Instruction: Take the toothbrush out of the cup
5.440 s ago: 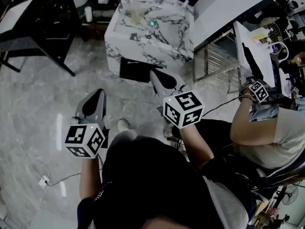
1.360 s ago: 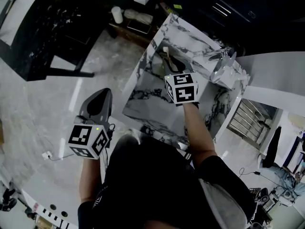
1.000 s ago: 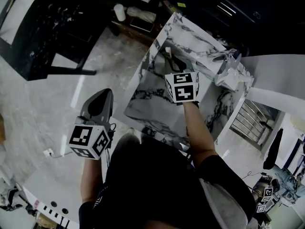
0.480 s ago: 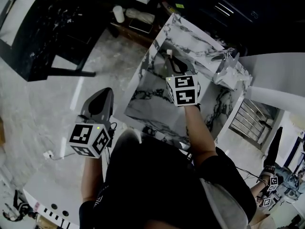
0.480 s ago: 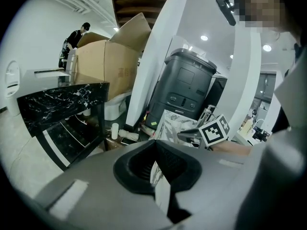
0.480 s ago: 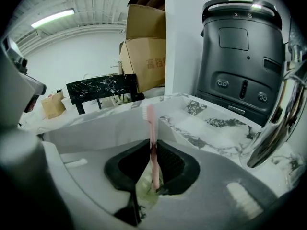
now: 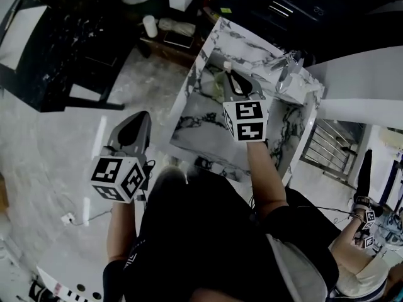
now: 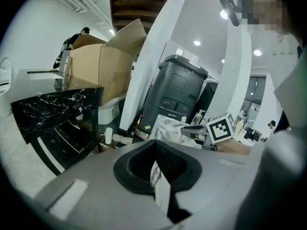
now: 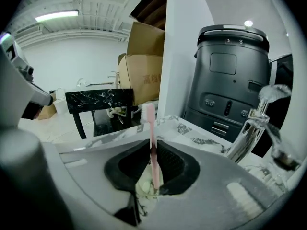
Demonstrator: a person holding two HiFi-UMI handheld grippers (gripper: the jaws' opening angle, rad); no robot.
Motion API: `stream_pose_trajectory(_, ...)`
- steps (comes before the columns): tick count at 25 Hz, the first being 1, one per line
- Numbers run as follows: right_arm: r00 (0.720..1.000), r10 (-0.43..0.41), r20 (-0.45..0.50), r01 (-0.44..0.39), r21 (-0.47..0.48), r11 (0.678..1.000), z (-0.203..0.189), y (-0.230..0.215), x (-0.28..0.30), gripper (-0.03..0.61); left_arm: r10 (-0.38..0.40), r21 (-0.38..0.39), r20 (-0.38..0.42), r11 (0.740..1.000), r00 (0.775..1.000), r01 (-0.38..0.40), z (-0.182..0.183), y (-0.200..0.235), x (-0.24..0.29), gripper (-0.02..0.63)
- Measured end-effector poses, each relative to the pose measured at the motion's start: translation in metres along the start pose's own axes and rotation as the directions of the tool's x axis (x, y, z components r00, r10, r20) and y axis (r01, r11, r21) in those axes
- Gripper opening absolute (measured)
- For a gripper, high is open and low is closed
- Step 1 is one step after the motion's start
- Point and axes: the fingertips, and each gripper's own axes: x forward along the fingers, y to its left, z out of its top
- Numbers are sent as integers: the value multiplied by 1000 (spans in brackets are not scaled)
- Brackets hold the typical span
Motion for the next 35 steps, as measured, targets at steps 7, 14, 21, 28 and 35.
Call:
stream_pose_trajectory(7,997,-21,69,20,20,1000,26,10,-40,49,-44,6,35,999,998,44,7,-2,-11,15)
stream_pose_trajectory(14,994,-3,111,-4,63,998,32,27,-74,49,-72,20,47,997,996,71,5,-10,-28,15)
stream_pose_trajectory(21,990,10,142,-21,75,997,38,41,-103,49,-97,42,72,995,993,94,10,-16,-44,15)
stream_pose_trajectory(28,988,5,153,-18,81,997,35,51,-125,48,-109,60,98,993,989,103,13,-19,-59,15)
stream_pose_trajectory(35,986,10,169,-24,81,996,34,61,-145,48,-125,62,115,991,985,119,12,-22,-65,15)
